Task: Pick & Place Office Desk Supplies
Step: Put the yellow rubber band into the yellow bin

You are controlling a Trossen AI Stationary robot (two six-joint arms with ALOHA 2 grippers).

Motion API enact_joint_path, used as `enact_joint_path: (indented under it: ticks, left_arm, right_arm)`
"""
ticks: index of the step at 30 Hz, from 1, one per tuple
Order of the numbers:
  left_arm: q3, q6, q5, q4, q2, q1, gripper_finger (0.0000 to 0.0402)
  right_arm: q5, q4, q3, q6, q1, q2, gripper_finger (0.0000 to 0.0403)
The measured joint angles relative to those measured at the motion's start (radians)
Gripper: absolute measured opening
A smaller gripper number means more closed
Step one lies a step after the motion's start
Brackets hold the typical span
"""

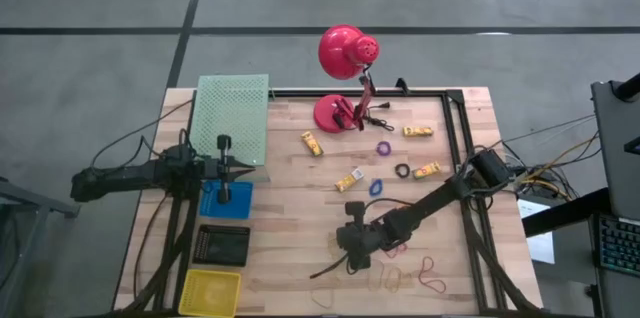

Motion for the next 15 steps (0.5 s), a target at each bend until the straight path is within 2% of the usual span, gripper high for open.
enact_joint_path:
  ticks: [4,15]
  left_arm:
    - [0.0,0.0,0.0,0.0,0.0,0.0,0.0023]
    - [0.0,0.0,0.0,0.0,0.0,0.0,0.0023]
  right_arm:
    - [0.067,0.004,0.031,0.0,0.0,-0.006,0.0008]
    - [0.075,0.005,0.165,-0.016,0.001,-0.007,0.0008]
